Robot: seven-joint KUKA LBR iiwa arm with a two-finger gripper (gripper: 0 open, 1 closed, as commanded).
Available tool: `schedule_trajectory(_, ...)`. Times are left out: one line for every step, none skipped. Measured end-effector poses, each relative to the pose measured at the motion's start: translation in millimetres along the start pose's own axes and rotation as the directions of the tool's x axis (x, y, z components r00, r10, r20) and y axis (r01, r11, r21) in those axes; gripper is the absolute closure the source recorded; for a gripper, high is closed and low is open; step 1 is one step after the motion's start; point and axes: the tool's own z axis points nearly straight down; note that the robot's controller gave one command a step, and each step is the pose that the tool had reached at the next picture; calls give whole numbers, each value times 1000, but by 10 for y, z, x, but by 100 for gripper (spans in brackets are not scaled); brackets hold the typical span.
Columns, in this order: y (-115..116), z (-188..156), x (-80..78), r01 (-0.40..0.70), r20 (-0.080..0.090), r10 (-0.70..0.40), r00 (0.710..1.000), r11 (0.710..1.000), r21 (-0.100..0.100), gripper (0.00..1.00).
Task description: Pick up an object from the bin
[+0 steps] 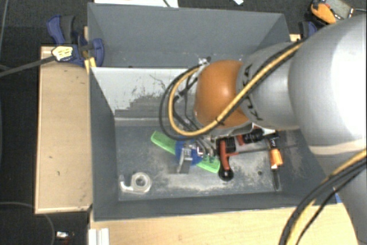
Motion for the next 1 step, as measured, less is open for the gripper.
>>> schedule_trajectory(14, -16, -40, 16, -1, -16, 1000, 1000, 1, 0)
